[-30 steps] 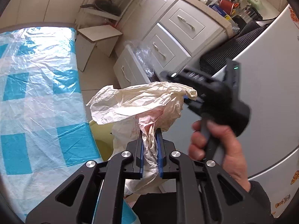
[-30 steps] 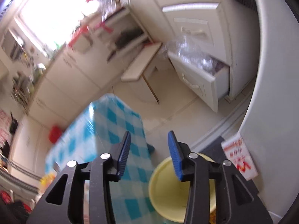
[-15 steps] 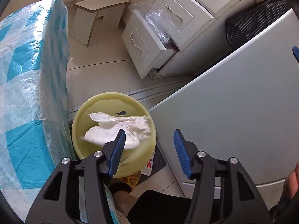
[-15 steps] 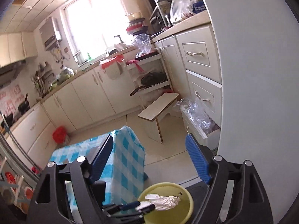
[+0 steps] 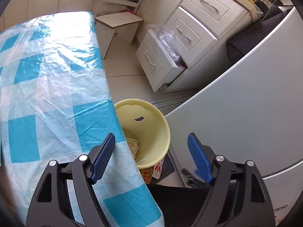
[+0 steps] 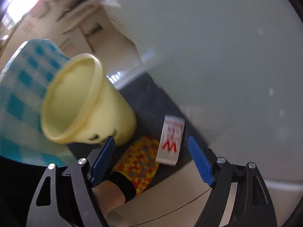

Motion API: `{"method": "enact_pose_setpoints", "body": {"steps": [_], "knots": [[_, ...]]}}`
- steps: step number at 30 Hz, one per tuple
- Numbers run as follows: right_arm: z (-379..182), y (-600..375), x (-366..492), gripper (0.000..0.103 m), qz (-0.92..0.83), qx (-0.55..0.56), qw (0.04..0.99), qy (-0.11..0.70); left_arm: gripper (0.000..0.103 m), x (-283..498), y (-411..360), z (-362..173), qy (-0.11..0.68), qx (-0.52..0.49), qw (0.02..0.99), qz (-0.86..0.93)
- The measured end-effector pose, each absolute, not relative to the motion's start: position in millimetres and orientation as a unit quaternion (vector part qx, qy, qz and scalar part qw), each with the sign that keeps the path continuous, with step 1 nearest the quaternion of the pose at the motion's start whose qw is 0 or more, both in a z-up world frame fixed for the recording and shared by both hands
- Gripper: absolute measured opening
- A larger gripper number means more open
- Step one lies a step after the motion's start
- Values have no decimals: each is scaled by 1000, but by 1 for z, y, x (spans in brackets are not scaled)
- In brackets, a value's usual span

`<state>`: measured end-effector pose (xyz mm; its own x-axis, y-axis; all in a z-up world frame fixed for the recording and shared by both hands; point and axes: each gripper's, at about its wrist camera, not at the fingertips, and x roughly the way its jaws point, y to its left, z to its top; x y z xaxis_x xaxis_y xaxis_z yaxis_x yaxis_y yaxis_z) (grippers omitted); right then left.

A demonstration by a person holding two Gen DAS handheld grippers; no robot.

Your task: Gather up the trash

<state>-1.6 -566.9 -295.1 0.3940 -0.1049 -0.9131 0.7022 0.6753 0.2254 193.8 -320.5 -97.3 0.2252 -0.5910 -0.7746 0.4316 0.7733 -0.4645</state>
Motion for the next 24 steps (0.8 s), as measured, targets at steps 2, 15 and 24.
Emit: {"method": "enact_pose_setpoints", "body": {"steps": [2,15,24], "knots": [[-338,-574,-11,77,-303,340,752,477,78,190,-322,-97,517,-66,786,-333],[-484,-595,-1,77,-377,430,654,495,83,187,-327,-100,500,-49,784,-365],[-503,-607,-13,19,-346,497,642,470,85,187,-330,-99,495,-43,787,-366]]}}
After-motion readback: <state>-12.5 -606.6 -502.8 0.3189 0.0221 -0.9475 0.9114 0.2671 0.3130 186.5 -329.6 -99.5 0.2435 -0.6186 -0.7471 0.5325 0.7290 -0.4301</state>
